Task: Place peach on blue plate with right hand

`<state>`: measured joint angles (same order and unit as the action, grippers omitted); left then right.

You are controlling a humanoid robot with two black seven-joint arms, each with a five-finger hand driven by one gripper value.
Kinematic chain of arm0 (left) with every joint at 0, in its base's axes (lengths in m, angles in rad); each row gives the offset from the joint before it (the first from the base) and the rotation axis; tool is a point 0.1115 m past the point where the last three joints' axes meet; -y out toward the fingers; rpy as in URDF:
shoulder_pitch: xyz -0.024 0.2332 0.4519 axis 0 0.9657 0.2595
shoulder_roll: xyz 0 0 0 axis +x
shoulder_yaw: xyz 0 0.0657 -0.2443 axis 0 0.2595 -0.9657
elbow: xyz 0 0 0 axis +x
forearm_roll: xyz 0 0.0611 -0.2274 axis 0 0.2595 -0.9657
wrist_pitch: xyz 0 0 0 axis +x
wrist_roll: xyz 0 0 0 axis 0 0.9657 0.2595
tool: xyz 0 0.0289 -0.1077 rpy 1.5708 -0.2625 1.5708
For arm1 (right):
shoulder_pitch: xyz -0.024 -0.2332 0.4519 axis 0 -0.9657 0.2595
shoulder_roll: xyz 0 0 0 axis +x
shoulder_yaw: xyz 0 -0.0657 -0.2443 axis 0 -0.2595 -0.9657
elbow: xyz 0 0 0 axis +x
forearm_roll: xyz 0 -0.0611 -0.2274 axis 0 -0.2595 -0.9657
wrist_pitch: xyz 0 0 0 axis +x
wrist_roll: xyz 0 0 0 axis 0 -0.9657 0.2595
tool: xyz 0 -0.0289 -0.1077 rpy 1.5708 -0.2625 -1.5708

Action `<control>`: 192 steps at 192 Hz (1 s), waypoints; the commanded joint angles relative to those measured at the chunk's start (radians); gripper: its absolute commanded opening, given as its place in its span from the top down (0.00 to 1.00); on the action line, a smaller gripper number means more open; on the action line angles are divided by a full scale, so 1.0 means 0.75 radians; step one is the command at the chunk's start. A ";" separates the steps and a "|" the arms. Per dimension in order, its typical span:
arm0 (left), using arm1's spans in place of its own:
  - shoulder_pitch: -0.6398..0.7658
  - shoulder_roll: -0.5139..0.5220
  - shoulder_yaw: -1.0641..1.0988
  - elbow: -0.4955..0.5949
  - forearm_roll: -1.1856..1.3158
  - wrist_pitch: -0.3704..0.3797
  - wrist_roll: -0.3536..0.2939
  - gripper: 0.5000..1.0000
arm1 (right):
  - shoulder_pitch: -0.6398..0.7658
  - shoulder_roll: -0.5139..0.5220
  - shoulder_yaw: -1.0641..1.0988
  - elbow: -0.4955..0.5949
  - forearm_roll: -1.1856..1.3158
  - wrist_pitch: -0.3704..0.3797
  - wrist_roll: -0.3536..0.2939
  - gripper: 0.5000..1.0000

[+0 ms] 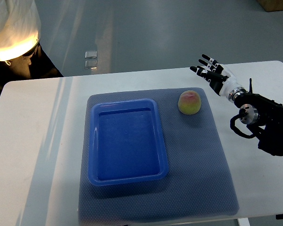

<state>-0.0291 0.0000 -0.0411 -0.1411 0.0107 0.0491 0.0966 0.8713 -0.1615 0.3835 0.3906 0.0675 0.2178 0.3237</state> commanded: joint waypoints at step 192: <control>0.006 0.000 0.002 0.002 -0.002 0.000 0.000 0.00 | -0.002 -0.036 -0.006 -0.001 -0.004 0.129 0.000 0.14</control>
<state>-0.0267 0.0000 -0.0398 -0.1410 0.0089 0.0491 0.0966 0.8698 -0.1886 0.3651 0.3896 0.0635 0.2952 0.3195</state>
